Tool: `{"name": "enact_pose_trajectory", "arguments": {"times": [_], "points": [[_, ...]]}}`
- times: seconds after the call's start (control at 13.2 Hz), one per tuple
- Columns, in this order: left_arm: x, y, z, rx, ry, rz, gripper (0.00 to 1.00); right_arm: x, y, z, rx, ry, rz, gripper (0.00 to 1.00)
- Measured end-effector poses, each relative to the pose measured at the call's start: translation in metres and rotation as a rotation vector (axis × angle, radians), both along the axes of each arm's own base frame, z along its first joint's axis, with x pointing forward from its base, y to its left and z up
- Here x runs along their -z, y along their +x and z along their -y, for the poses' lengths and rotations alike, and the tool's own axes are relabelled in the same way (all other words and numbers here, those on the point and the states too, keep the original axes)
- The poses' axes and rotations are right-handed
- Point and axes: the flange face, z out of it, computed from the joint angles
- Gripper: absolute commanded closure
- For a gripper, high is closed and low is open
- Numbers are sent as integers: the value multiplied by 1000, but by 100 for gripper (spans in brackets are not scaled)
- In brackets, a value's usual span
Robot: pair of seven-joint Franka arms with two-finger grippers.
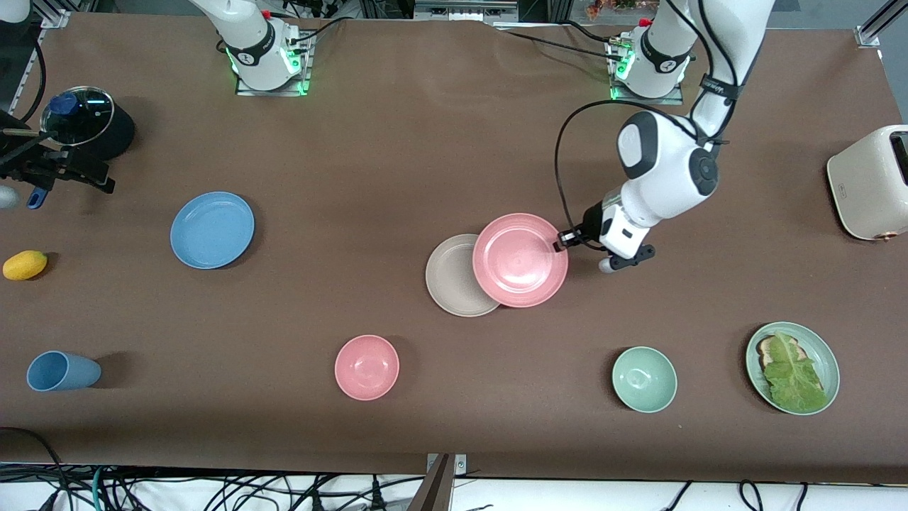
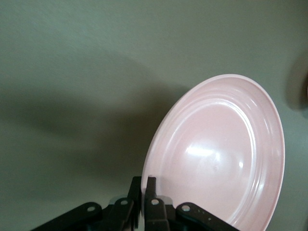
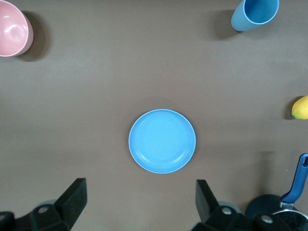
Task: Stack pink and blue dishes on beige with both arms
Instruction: 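Carry the pink plate with the left gripper onto the beige plate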
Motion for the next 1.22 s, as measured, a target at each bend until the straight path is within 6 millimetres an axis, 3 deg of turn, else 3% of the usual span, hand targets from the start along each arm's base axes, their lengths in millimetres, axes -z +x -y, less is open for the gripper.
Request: {"name": "enact_pose_trajectory", "arguments": {"times": [0.3, 0.68, 1.22], "points": [[15, 1, 46, 1, 60, 5, 100, 0, 0, 0, 0, 0, 0, 0], [13, 2, 102, -26, 171, 23, 100, 0, 0, 0, 0, 0, 0, 0], [37, 0, 115, -33, 184, 17, 100, 0, 0, 0, 0, 0, 0, 0]]}}
